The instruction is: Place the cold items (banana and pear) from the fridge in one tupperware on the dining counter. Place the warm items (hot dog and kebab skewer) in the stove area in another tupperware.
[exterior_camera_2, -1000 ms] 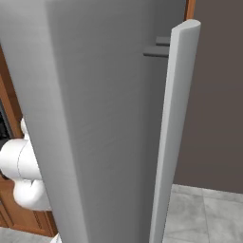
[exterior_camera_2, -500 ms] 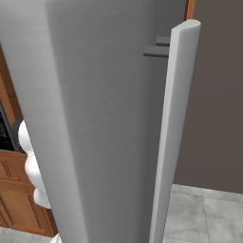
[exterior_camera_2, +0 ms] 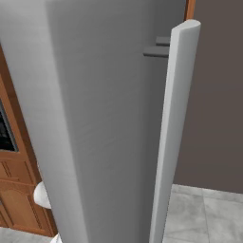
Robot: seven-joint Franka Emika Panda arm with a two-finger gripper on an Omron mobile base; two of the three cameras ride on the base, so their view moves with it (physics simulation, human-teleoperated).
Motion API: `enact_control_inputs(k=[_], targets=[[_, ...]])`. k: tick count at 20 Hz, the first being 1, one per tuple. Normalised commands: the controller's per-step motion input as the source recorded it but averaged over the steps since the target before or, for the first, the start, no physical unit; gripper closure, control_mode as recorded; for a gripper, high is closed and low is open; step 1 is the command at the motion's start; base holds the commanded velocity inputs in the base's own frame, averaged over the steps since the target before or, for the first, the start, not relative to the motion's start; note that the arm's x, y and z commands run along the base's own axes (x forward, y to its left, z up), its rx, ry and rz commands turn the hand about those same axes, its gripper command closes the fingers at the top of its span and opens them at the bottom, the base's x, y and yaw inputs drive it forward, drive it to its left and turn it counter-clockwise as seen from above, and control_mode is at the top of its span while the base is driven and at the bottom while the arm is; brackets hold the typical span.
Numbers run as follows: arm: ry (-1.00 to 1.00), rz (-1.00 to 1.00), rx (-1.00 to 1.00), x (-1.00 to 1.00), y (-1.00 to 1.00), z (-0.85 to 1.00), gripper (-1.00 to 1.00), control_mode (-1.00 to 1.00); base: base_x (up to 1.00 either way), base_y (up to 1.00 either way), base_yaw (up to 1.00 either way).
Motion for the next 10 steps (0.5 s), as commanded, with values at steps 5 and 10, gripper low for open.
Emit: enact_control_inputs(k=[5, 10], targets=[[0.01, -0.04, -0.02, 0.00, -0.07, -0.45, 1.00, -1.00, 0.00, 0.00, 0.00], [-0.02, -0.09, -0.01, -0.23, -0.21, -0.62, 1.00, -1.00, 0.00, 0.00, 0.00]])
